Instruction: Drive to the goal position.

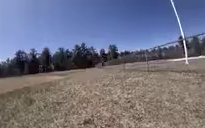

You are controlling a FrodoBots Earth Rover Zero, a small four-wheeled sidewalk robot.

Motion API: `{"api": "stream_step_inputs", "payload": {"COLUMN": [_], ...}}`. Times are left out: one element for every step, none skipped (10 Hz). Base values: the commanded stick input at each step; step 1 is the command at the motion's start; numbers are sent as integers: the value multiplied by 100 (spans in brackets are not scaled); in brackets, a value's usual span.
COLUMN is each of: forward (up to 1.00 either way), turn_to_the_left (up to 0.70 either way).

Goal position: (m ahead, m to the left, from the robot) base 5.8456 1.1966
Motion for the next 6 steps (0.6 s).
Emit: {"api": "stream_step_inputs", "payload": {"forward": [70,70,70,70,70,70], "turn_to_the_left": [0,0,0,0,0,0]}}
